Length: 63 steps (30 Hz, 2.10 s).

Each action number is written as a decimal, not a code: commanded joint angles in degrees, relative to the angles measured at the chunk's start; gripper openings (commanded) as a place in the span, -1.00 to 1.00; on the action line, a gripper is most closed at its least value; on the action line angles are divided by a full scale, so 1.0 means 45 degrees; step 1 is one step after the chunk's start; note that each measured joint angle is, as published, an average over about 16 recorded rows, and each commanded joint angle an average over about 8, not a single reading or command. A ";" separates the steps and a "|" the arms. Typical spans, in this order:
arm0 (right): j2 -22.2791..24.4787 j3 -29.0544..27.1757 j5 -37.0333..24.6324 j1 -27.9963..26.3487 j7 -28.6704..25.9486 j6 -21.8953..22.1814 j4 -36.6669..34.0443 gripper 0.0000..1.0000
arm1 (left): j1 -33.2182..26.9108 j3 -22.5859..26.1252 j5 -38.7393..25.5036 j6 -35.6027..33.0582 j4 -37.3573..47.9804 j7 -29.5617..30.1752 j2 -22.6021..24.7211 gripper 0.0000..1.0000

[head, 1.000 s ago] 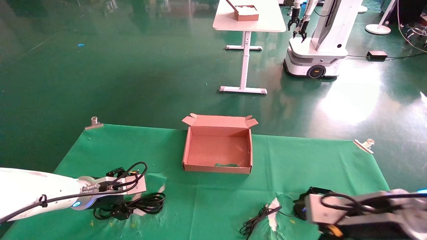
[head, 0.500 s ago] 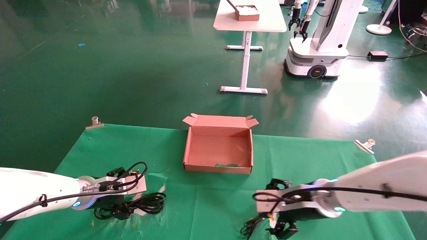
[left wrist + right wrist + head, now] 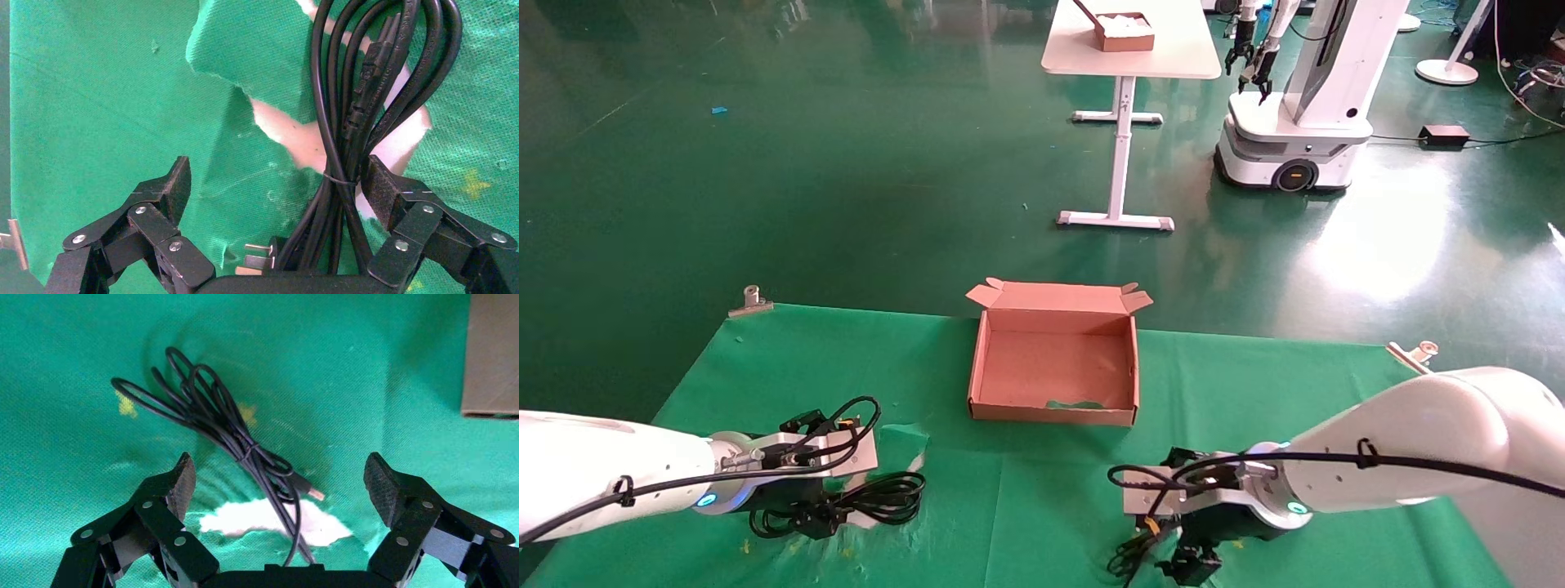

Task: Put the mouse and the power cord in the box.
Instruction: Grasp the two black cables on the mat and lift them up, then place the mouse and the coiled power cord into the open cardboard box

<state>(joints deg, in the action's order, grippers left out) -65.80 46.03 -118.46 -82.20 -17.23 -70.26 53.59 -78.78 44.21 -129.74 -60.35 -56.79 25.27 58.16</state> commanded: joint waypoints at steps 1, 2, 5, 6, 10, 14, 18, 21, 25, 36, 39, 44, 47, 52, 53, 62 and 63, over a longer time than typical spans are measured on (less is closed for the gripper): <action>-0.0138 0.0031 -0.0071 -0.0028 0.0022 0.0084 -0.0277 -1.00 | 0.0001 -0.0001 -0.0003 0.0004 0.0002 -0.0001 0.0001 -0.80; -0.0162 0.0039 -0.0083 -0.0032 0.0029 0.0100 -0.0324 -1.00 | 0.0002 -0.0001 -0.0003 0.0005 0.0003 -0.0001 0.0001 -0.95; -0.0133 0.0033 -0.0061 -0.0033 0.0024 0.0093 -0.0298 -1.00 | 0.0002 -0.0001 0.0002 0.0001 0.0003 -0.0001 -0.0001 -1.00; -0.0119 0.0031 -0.0054 -0.0032 0.0021 0.0087 -0.0275 -1.00 | 0.0002 -0.0001 0.0005 -0.0001 0.0003 -0.0001 -0.0001 -1.00; -0.0070 0.0017 -0.0029 -0.0026 0.0011 0.0060 -0.0188 -1.00 | 0.0002 -0.0001 0.0016 -0.0005 0.0003 -0.0001 -0.0003 -1.00; -0.0034 0.0004 -0.0008 -0.0019 0.0004 0.0040 -0.0123 -1.00 | 0.0002 0.0000 0.0028 -0.0006 0.0001 -0.0001 -0.0003 -1.00; -0.0008 -0.0005 0.0009 -0.0015 -0.0001 0.0024 -0.0077 -1.00 | 0.0002 0.0000 0.0038 -0.0006 -0.0002 0.0000 -0.0003 -1.00; 0.0007 -0.0009 0.0017 -0.0013 -0.0003 0.0012 -0.0050 -1.00 | 0.0002 0.0000 0.0042 -0.0006 -0.0003 0.0000 -0.0003 -1.00; 0.0020 -0.0013 0.0024 -0.0010 -0.0006 0.0003 -0.0025 -1.00 | 0.0002 0.0000 0.0039 -0.0006 -0.0003 0.0000 -0.0003 -1.00; 0.0039 -0.0022 0.0035 -0.0002 -0.0016 -0.0005 0.0014 -1.00 | 0.0001 -0.0002 0.0028 -0.0002 -0.0004 0.0001 -0.0003 -1.00; 0.0042 -0.0025 0.0038 0.0000 -0.0019 -0.0008 0.0020 -1.00 | 0.0000 -0.0002 0.0023 -0.0001 -0.0003 0.0001 -0.0003 -1.00; 0.0046 -0.0028 0.0044 0.0002 -0.0021 -0.0014 0.0026 -1.00 | 0.0000 -0.0001 0.0011 -0.0001 0.0001 0.0000 -0.0003 -1.00; 0.0048 -0.0029 0.0047 0.0003 -0.0022 -0.0018 0.0029 -1.00 | 0.0000 -0.0001 0.0007 -0.0001 0.0001 0.0000 -0.0003 -1.00; 0.0076 -0.0049 0.0051 -0.0028 -0.0026 -0.0011 0.0033 -1.00 | -0.0028 -0.0026 0.0052 -0.0014 -0.0017 0.0000 -0.0016 -1.00; 0.0109 -0.0067 0.0052 -0.0062 -0.0033 -0.0011 0.0038 -1.00 | -0.0067 -0.0061 0.0127 -0.0048 -0.0040 -0.0008 -0.0043 -1.00; 0.0980 -0.0583 0.0183 -0.0889 -0.0419 -0.0148 0.0214 -1.00 | -0.1283 -0.1264 0.2631 -0.1400 -0.0208 0.0123 -0.0995 -1.00; 0.1089 -0.0649 0.0191 -0.0985 -0.0486 -0.0148 0.0256 -1.00 | -0.1505 -0.1440 0.3010 -0.1664 -0.0112 0.0224 -0.1062 -1.00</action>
<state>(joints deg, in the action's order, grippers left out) -61.11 43.21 -117.79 -86.50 -19.39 -70.68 54.91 -85.91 38.01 -116.43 -67.89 -56.73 25.85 54.39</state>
